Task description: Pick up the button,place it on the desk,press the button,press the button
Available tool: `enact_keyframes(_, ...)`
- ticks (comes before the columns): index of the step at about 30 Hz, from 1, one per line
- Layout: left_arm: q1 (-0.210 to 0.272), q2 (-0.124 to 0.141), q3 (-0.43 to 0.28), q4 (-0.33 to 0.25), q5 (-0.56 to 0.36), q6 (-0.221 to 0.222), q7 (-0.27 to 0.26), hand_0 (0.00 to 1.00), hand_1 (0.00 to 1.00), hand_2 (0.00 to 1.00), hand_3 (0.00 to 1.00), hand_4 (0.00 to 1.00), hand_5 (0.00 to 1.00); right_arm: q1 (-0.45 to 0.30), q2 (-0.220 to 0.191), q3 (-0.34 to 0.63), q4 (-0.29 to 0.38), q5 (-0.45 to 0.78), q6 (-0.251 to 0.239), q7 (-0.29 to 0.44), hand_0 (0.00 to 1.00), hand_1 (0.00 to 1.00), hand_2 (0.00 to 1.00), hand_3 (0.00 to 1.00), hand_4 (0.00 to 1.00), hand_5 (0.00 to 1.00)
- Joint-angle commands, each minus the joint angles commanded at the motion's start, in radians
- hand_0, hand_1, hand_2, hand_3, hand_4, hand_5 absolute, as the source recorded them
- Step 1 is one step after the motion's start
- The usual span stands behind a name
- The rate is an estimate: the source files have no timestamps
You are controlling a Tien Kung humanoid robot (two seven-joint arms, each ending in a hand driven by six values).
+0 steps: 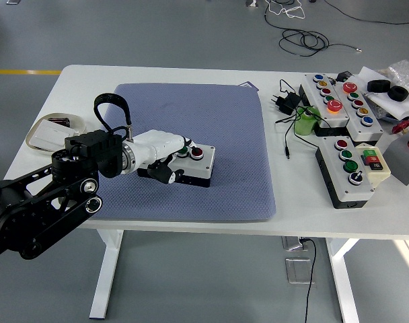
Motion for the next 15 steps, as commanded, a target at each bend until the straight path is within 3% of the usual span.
enact_keyframes(15, 0.002, -0.009, 0.015, 0.007, 0.026, -0.01, 0.006, 0.038, 0.045, 0.097, 0.832, 0.557, 0.136, 0.0, 0.0, 0.007, 0.0, -0.007, 0.001, 0.0, 0.66, 0.538, 0.596, 0.639, 0.405, 0.498)
